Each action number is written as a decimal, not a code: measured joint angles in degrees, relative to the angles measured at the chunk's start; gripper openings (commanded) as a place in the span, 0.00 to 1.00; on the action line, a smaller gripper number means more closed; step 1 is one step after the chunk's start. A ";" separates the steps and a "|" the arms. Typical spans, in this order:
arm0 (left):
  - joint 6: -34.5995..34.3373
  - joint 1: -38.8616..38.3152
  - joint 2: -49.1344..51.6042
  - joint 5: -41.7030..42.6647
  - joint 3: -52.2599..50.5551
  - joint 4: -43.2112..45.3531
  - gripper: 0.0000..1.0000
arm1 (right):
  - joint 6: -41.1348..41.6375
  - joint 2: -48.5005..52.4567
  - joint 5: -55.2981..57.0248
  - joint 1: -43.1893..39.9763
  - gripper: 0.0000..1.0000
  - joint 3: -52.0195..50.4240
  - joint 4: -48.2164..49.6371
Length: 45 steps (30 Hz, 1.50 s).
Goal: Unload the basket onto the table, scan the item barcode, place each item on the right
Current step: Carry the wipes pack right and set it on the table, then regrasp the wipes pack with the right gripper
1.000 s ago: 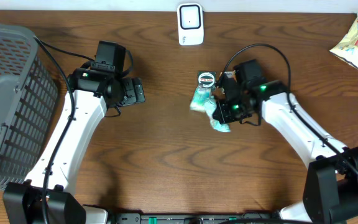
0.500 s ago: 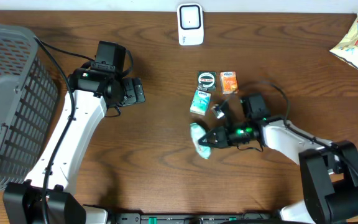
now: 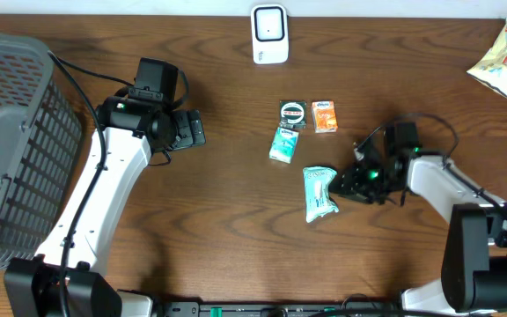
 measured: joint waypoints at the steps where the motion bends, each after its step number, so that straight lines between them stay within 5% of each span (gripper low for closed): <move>1: 0.00 0.00 0.00 0.00 0.00 -0.02 0.98 | -0.44 0.02 1.81 0.00 0.34 1.40 -1.60; 12: 0.00 0.00 0.00 0.00 0.00 0.00 0.98 | -8.17 0.02 7.69 0.28 0.62 12.55 -9.73; 18: 0.00 0.00 0.00 0.00 0.00 -0.02 0.98 | -9.20 0.00 4.20 3.13 0.59 7.10 -3.48; 21: 0.00 0.00 0.00 0.00 0.00 -0.02 0.97 | -7.85 0.00 2.91 4.70 0.55 2.71 1.68; 25: 0.00 0.00 0.00 0.00 0.00 0.00 0.98 | -5.60 0.02 1.73 5.22 0.36 -1.62 5.75; 29: 0.00 0.00 0.00 0.00 0.00 0.00 0.98 | -4.26 0.00 -0.33 5.55 0.01 -2.51 6.49; 42: 0.00 0.00 0.00 0.00 0.00 0.00 0.98 | -2.69 -0.04 -8.46 6.58 0.03 -0.63 10.73; 45: 0.00 0.00 0.00 0.00 0.00 0.00 0.98 | -1.73 -0.04 -7.78 6.60 0.30 0.96 9.81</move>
